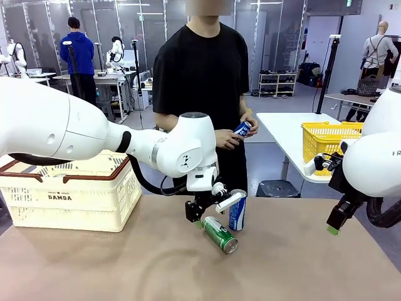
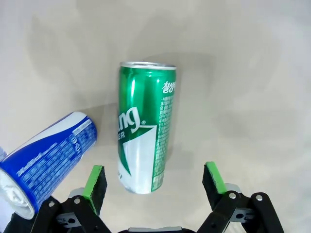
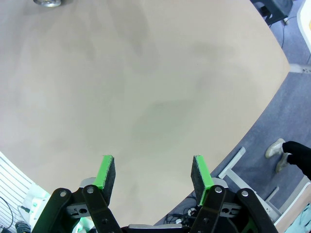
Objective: Place the drinks into the Shopping basket.
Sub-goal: Pick up one drink and place it into the Shopping basket.
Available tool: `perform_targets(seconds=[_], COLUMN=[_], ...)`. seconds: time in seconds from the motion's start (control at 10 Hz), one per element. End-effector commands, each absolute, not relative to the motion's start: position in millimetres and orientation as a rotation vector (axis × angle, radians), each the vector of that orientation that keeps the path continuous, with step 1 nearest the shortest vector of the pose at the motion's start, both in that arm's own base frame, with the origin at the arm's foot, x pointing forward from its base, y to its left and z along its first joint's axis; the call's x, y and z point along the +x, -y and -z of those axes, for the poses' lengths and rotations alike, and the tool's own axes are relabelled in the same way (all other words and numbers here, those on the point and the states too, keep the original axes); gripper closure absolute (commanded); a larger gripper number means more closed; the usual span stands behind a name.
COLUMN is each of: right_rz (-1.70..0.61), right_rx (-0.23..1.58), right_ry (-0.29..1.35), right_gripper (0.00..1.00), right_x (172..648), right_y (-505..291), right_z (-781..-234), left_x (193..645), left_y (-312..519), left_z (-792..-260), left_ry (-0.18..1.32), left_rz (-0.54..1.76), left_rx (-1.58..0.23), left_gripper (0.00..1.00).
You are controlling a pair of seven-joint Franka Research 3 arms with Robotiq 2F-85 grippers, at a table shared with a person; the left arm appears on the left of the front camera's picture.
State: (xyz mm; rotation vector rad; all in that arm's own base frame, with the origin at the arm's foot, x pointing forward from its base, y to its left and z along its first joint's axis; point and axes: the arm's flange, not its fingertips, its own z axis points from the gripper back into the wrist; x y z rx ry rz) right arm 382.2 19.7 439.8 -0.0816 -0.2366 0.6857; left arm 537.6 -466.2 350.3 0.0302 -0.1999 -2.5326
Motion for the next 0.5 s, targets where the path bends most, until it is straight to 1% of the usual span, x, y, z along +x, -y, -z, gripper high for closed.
perform_targets(seconds=[0.0,0.4], right_rz=[-0.682,-0.682], right_rx=[-0.078,-0.078], right_ry=[0.238,0.238], right_gripper=[0.21,0.21], right_x=[381,381], right_y=[-18,-18], right_z=[-440,-440], left_x=[542,546], left_y=[472,479], left_z=[-347,-326], left_ry=[0.165,0.134], left_rz=[2.597,2.602], left_rx=[0.007,0.011], left_gripper=[0.00,0.00])
